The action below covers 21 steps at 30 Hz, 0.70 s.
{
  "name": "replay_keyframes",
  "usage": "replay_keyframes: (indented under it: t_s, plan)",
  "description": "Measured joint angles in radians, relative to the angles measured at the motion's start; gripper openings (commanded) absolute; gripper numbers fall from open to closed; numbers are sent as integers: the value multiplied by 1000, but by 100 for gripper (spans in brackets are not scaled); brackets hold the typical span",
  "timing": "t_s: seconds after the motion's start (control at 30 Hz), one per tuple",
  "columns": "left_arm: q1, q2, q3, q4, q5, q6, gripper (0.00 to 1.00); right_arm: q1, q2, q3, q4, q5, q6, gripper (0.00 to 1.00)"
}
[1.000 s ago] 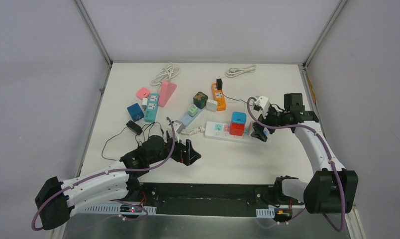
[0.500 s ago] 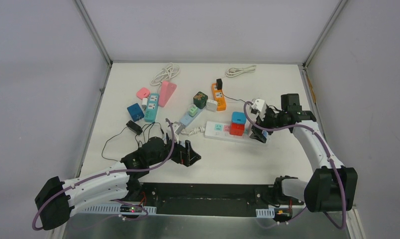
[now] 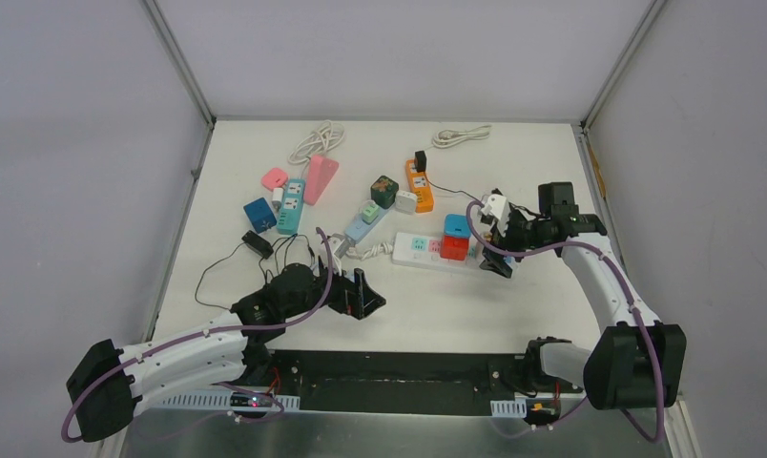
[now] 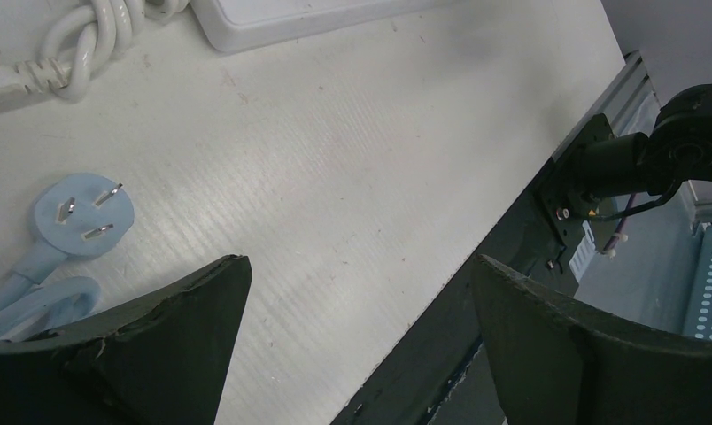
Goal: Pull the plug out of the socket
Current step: Move the socket to the center of the board.
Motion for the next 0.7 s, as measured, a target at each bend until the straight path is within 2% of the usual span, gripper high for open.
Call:
replay_keyframes:
  t_s: [0.7]
  plan:
    - [0,-2,-4,1,24,0,99,0,-3,0,-26,-19,-33,100]
